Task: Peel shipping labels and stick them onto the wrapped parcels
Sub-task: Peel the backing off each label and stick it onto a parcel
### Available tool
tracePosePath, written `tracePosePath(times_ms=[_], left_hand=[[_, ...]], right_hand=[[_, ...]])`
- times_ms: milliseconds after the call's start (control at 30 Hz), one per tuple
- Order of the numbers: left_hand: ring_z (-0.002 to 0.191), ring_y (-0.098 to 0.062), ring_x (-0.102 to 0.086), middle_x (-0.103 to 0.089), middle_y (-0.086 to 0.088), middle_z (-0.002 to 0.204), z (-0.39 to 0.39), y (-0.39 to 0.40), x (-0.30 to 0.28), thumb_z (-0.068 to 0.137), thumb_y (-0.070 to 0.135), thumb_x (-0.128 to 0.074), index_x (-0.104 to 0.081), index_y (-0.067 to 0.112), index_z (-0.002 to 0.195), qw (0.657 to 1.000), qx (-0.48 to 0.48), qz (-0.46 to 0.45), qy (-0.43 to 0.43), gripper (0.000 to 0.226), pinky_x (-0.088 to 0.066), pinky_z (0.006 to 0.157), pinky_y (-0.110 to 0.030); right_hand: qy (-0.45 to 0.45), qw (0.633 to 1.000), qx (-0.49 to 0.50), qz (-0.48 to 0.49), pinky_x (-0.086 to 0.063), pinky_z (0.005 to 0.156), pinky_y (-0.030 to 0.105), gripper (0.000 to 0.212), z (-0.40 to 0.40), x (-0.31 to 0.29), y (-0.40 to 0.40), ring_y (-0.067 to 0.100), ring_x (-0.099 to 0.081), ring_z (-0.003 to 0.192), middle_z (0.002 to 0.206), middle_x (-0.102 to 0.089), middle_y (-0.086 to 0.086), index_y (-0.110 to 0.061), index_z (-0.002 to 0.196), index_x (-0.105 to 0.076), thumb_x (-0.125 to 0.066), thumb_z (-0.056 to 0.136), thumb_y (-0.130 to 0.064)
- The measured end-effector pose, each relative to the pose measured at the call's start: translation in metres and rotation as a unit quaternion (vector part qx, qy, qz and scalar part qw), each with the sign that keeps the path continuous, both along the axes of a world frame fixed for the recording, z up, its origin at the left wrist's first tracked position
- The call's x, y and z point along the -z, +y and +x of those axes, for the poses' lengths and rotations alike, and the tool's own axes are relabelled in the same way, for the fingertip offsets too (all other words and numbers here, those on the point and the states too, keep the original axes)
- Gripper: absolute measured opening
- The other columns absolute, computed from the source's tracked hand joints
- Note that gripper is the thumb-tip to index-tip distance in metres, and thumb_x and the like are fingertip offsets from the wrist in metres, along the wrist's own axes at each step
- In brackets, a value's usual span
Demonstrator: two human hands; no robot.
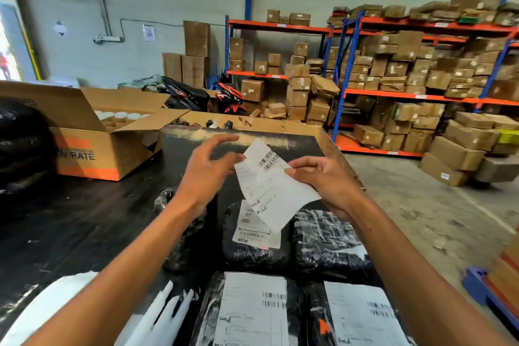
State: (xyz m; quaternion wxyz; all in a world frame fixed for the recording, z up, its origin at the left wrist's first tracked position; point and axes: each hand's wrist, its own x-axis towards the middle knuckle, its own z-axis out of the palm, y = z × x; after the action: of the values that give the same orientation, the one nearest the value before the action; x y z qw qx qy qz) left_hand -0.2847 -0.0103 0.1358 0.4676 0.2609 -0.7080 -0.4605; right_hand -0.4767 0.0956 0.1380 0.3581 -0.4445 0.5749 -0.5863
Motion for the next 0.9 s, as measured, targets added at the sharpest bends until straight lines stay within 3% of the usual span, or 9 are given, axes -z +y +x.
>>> tracePosePath(times_ms=[100,200,267,333,433,533,633,800,900], left_hand=[[0.091,-0.015,-0.067,-0.049,0.011,0.122,-0.015,-0.004,0.011,0.082,0.042,-0.069,-0.055,0.029,0.125,0.99,-0.1,-0.005,-0.097,0.048,-0.052,0.079,-0.027],[0.081,-0.02,-0.072,-0.063,0.002,0.112,-0.021,-0.012,0.018,0.08,0.048,-0.069,-0.052,0.017,0.128,0.986,-0.067,0.106,-0.108,0.06,-0.059,0.078,-0.038],[0.077,-0.021,-0.073,-0.072,-0.007,0.101,-0.029,-0.015,0.026,0.082,0.044,-0.069,-0.064,0.009,0.111,0.978,-0.039,0.158,-0.133,0.046,-0.061,0.072,-0.035],[0.08,-0.025,-0.071,-0.075,-0.013,0.094,-0.038,-0.019,0.036,0.082,0.033,-0.073,-0.07,0.009,0.088,0.975,-0.055,0.166,-0.135,0.024,-0.059,0.078,-0.038],[0.079,-0.027,-0.07,-0.075,-0.015,0.087,-0.047,-0.032,0.054,0.079,0.013,-0.076,-0.068,0.006,0.073,0.971,-0.119,0.146,-0.146,0.012,-0.056,0.074,-0.036],[0.065,-0.021,-0.061,-0.067,-0.009,0.072,-0.051,-0.04,0.071,0.077,0.011,-0.077,-0.071,-0.001,0.073,0.953,-0.165,0.085,-0.238,0.014,-0.048,0.057,-0.025],[0.07,-0.021,-0.059,-0.062,-0.007,0.071,-0.054,-0.045,0.089,0.077,0.01,-0.075,-0.071,-0.004,0.074,0.936,-0.172,0.05,-0.303,0.015,-0.049,0.065,-0.029],[0.064,-0.019,-0.054,-0.057,-0.005,0.068,-0.058,-0.048,0.109,0.078,0.006,-0.073,-0.061,0.006,0.062,0.925,-0.157,0.043,-0.344,0.02,-0.043,0.058,-0.028],[0.071,-0.022,-0.058,-0.059,-0.005,0.072,-0.06,-0.048,0.112,0.078,0.006,-0.073,-0.063,0.004,0.066,0.924,-0.155,0.049,-0.346,0.016,-0.044,0.06,-0.027]], right_hand=[[-0.04,0.998,0.042,-0.008,-0.058,0.059,0.027,0.007,-0.016,0.01,-0.018,0.019,-0.071,0.072,0.089,-0.074,0.011,-0.01,0.09,-0.066,-0.067,0.085,-0.005],[-0.084,0.993,0.078,-0.019,-0.06,0.063,0.027,0.007,-0.031,0.017,-0.031,0.018,-0.072,0.078,0.094,-0.074,0.011,-0.009,0.091,-0.065,-0.065,0.086,-0.004],[-0.073,0.995,0.069,0.013,-0.06,0.06,0.026,0.006,-0.034,0.026,-0.04,0.018,-0.072,0.076,0.093,-0.075,0.011,-0.007,0.091,-0.065,-0.064,0.087,-0.004],[-0.06,0.995,0.053,0.06,-0.06,0.062,0.028,0.005,-0.033,0.039,-0.049,0.019,-0.072,0.075,0.09,-0.075,0.01,-0.007,0.092,-0.064,-0.064,0.088,-0.005],[-0.042,0.991,0.046,0.119,-0.059,0.067,0.031,0.008,-0.028,0.061,-0.061,0.024,-0.069,0.079,0.093,-0.074,0.014,-0.005,0.096,-0.063,-0.064,0.088,-0.006],[-0.007,0.983,0.04,0.177,-0.058,0.057,0.024,0.011,-0.023,0.077,-0.067,0.02,-0.068,0.069,0.085,-0.071,0.011,0.0,0.098,-0.062,-0.062,0.089,-0.005],[0.011,0.973,0.038,0.227,-0.058,0.055,0.025,0.02,-0.021,0.09,-0.074,0.024,-0.069,0.071,0.095,-0.071,0.02,0.009,0.103,-0.062,-0.062,0.089,-0.003],[0.05,0.961,0.046,0.269,-0.057,0.046,0.023,0.026,-0.02,0.096,-0.078,0.027,-0.069,0.073,0.106,-0.068,0.025,0.011,0.111,-0.059,-0.062,0.088,-0.001],[0.051,0.957,0.042,0.282,-0.057,0.046,0.025,0.026,-0.021,0.097,-0.078,0.035,-0.07,0.09,0.11,-0.067,0.027,0.013,0.113,-0.057,-0.059,0.089,0.002]])
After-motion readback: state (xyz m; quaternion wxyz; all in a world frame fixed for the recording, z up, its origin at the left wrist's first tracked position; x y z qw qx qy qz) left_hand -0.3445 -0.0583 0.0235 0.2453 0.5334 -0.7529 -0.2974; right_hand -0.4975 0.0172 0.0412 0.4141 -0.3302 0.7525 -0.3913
